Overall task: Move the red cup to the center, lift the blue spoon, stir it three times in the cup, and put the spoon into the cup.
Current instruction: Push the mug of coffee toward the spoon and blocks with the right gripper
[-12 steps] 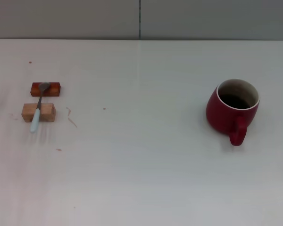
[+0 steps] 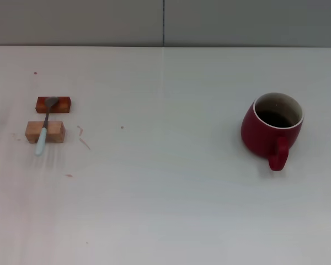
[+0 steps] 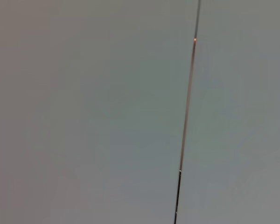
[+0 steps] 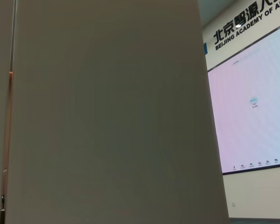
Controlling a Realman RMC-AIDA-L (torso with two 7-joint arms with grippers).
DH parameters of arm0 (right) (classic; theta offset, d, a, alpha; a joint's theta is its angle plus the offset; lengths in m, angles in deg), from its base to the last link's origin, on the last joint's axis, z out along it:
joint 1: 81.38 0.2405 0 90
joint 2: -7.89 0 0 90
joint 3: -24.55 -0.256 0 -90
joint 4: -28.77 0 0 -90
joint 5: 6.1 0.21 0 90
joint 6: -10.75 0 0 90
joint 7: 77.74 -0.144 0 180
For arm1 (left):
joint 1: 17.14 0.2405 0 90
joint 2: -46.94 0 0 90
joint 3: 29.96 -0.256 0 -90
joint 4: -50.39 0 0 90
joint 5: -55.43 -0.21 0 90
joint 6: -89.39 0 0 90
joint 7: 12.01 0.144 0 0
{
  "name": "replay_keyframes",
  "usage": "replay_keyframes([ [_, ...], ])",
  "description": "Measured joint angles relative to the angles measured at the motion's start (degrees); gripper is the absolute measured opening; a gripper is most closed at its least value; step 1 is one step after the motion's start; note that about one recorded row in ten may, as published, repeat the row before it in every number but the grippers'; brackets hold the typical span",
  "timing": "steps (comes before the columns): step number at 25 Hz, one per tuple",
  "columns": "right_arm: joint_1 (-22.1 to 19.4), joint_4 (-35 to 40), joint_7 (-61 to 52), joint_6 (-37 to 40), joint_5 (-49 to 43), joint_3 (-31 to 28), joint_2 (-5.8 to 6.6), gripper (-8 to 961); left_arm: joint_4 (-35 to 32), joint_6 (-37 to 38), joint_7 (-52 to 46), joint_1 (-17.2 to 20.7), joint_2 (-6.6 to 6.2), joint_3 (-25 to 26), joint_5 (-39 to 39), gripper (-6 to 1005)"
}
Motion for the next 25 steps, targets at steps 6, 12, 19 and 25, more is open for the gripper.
replay_keyframes([
  [6,0.0,0.0,0.0,0.0,0.0,0.0,0.0,666,0.0,0.0,0.0,0.0,0.0,0.0,0.0,858],
  [12,0.2,0.0,0.2,0.0,0.0,0.0,0.05,666,0.0,0.1,0.0,-0.2,-0.06,0.0,0.0,858],
  [19,0.3,0.1,0.4,-0.3,0.0,0.1,0.09,603,0.0,0.1,0.0,-0.5,-0.1,0.0,0.0,858],
  [25,0.4,0.6,0.6,-2.4,0.0,0.6,0.18,480,0.0,0.1,0.0,-0.5,-0.1,0.0,0.0,858],
])
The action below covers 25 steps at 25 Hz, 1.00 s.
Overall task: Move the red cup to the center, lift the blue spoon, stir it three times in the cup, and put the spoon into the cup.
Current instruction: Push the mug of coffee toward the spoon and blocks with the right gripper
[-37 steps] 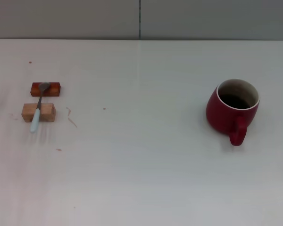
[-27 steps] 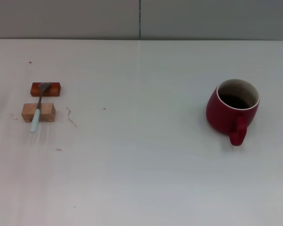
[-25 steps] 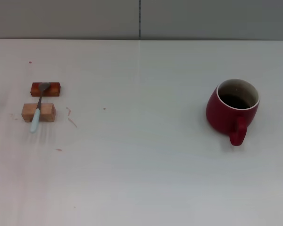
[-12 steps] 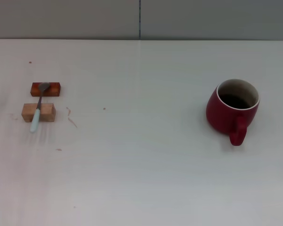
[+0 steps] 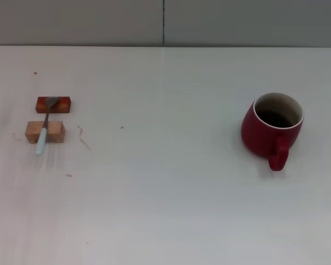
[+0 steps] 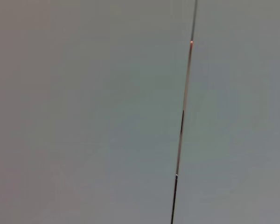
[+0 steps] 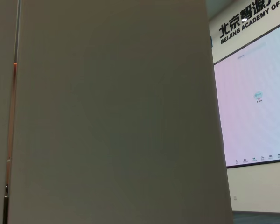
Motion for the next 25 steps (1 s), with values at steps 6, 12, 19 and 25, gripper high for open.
replay_keyframes([
  [6,0.7,0.0,9.6,-2.4,0.0,1.2,0.0,256,0.0,-0.1,0.0,0.0,0.0,0.0,0.0,857],
  [12,1.2,-2.5,35.1,-4.7,-0.1,4.8,-0.25,129,0.0,-0.1,0.0,-0.2,0.0,0.1,0.0,857],
  [19,-0.1,-5.3,57.1,-4.5,-0.1,14.5,-0.4,52,0.0,-0.1,0.0,-0.4,0.0,0.1,0.2,857],
  [25,-1.0,-6.2,69.8,-6.3,-0.1,21.8,-0.44,38,0.0,-0.1,0.0,-0.4,0.0,0.1,0.4,857],
])
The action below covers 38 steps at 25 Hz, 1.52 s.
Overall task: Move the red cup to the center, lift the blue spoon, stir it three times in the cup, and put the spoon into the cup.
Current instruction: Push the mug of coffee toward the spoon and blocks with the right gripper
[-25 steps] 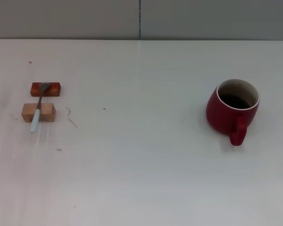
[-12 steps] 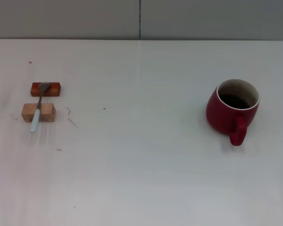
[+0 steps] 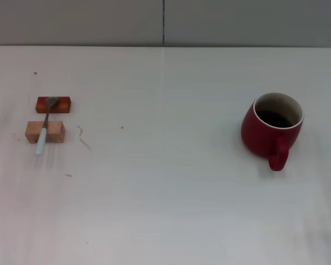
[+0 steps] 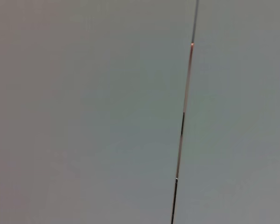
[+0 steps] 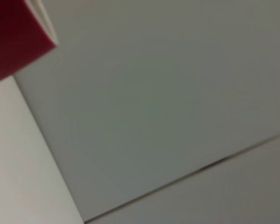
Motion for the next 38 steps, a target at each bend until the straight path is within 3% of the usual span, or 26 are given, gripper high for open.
replay_keyframes([
  [17,2.1,-1.4,2.4,-8.0,0.0,11.5,-0.01,37,0.0,1.4,-0.1,0.4,0.09,0.0,0.1,856],
  [38,4.9,-5.7,2.5,-12.8,-1.6,14.8,-0.06,37,0.1,1.6,-0.2,0.7,0.09,0.0,0.1,855],
])
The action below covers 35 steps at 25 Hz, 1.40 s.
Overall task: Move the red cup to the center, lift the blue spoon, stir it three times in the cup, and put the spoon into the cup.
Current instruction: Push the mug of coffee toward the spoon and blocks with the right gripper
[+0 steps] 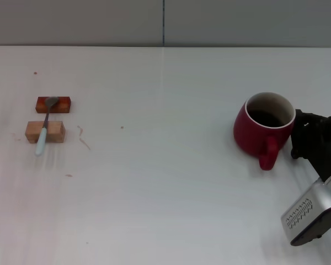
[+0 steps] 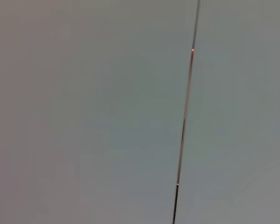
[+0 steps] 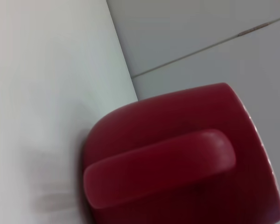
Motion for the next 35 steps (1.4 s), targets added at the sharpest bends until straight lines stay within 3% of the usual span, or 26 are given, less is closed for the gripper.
replay_keyframes([
  [19,5.5,-5.9,-0.2,-5.7,-0.1,2.6,-0.21,37,0.1,0.1,0.0,0.7,0.0,0.0,0.0,855],
  [35,9.9,-9.5,-1.0,-10.3,-3.0,1.6,-0.2,38,0.1,0.3,-0.1,0.9,-0.09,0.0,0.0,854],
])
